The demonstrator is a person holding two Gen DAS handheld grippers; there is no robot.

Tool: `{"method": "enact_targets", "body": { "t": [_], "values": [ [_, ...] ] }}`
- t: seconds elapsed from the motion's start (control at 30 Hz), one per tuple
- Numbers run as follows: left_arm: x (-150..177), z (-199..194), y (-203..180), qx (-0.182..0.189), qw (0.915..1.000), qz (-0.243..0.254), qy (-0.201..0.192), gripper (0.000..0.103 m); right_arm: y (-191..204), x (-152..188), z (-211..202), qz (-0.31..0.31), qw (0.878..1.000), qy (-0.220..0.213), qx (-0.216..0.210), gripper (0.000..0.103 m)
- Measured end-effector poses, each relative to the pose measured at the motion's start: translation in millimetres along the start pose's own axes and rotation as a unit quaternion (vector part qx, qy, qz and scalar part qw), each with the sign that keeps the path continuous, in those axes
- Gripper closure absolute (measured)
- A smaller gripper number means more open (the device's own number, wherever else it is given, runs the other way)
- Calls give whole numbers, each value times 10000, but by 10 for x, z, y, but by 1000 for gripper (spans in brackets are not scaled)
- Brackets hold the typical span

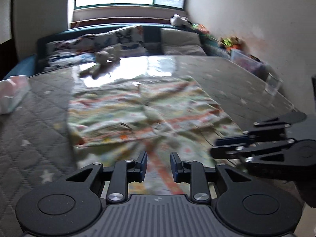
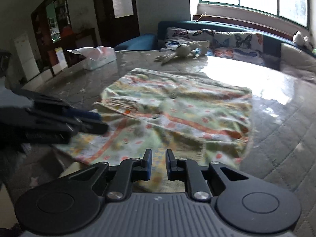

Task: Fold clothes

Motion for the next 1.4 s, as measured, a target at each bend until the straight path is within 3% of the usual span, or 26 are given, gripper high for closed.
{"method": "enact_targets", "body": {
  "t": [0.2,0.37,0.5,0.7,0.97,1.2,1.4],
  "values": [
    [139,130,-138,148,9991,280,273,75,81,95,20,-210,9997,80,22,88],
    [99,63,-135,204,9993,266,150,74,91,39,-57,-163,9998,-81,-109,83],
    [169,134,-160,267,9984,368,351,74,165,122,26,-299,9995,33,-134,83],
    [205,147,-161,260,9982,417,332,74,132,119,-36,-272,9995,-39,-137,83],
    [219,-219,-68,284,9984,447,197,69,-37,138,-107,-33,10000,-26,-73,82],
    [532,-560,-177,380,9901,1273,448,62,-166,276,-131,55,9999,109,33,82],
    [782,-509,-374,450,9776,1958,634,58,-181,301,-124,94,9998,126,87,82]
  ]
}}
Point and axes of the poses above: each gripper's, at about its wrist camera, not at the fingertips, and z roughly the way its jaws point, y to its left, x to its underside, the point moved 5 cm from there along z, roughly the way its jaws point, and after that the axes turned 15 degrees about x, right-handed, at the moved point
